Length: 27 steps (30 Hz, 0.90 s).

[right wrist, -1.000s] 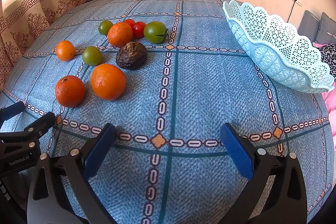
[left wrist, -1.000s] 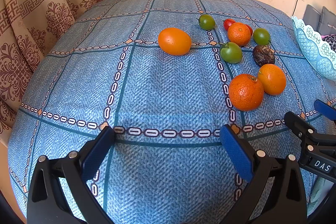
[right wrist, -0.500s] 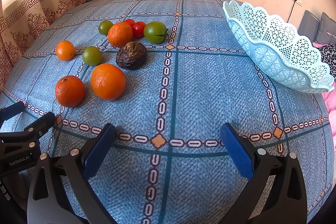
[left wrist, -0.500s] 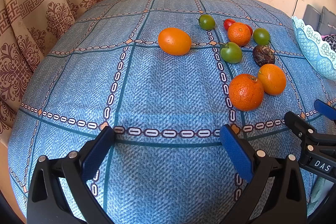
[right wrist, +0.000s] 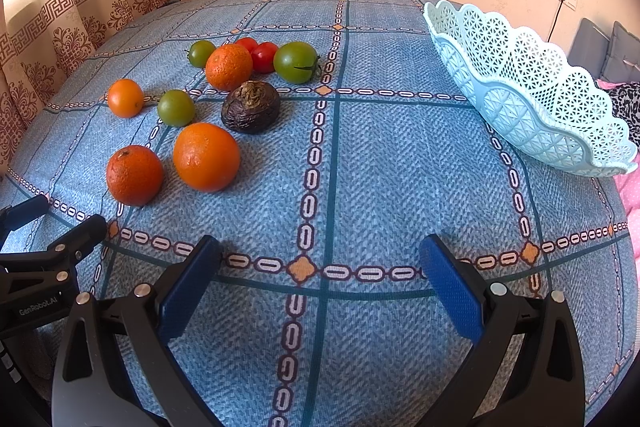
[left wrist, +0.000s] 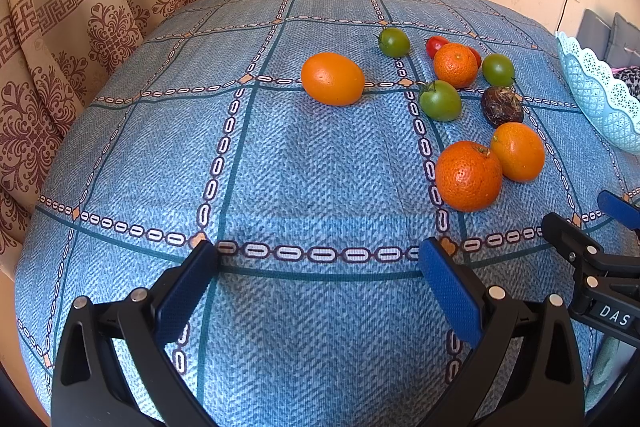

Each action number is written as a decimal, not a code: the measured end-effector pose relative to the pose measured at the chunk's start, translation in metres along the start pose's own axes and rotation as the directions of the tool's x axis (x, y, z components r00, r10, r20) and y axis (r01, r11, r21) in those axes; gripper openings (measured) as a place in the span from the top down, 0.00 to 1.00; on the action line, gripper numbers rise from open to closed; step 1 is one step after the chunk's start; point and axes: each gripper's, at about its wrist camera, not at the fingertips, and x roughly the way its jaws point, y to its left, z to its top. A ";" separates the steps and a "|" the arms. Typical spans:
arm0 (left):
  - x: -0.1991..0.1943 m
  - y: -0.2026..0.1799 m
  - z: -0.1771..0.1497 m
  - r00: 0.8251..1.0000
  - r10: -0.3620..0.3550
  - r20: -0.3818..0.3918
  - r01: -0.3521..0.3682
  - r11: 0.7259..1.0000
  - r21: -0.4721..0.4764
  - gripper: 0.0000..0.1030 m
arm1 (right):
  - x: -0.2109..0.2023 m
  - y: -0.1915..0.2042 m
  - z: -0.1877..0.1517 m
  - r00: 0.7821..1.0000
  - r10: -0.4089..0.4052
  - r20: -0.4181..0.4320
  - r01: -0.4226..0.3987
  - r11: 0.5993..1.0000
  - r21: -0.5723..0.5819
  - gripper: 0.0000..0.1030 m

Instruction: Organize fruits

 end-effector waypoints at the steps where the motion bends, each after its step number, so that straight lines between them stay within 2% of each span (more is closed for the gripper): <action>1: 0.000 0.000 0.000 1.000 -0.003 -0.001 0.003 1.000 0.000 0.05 | 0.002 -0.001 -0.002 1.000 -0.002 -0.001 0.002 1.000 -0.002 0.02; 7: -0.006 0.006 0.004 0.997 -0.070 0.010 0.070 0.998 0.001 0.05 | -0.001 0.000 -0.001 1.000 -0.004 -0.001 0.004 1.000 -0.012 0.02; 18: -0.016 0.012 0.005 0.991 -0.120 0.065 0.120 0.993 0.003 0.05 | -0.010 0.023 0.021 0.996 0.057 0.072 -0.051 0.995 -0.083 0.03; 19: -0.017 0.013 0.005 0.989 -0.127 0.071 0.128 0.992 0.000 0.05 | -0.009 0.027 0.023 0.995 0.050 0.082 -0.042 0.994 -0.098 0.05; 21: -0.018 0.015 0.006 0.989 -0.127 0.079 0.128 0.992 -0.003 0.05 | -0.006 0.032 0.027 0.995 0.056 0.083 -0.046 0.992 -0.117 0.17; 23: -0.017 0.017 0.006 0.989 -0.123 0.081 0.124 0.992 -0.007 0.05 | 0.000 0.036 0.031 0.995 0.077 0.070 -0.068 0.990 -0.123 0.22; 25: -0.015 0.018 0.006 0.990 -0.125 0.073 0.126 0.992 -0.013 0.05 | 0.005 0.039 0.033 0.994 0.093 0.059 -0.085 0.988 -0.130 0.23; 27: -0.014 0.018 0.006 0.990 -0.125 0.068 0.126 0.992 -0.010 0.05 | 0.010 0.044 0.034 0.993 0.106 0.049 -0.098 0.985 -0.142 0.32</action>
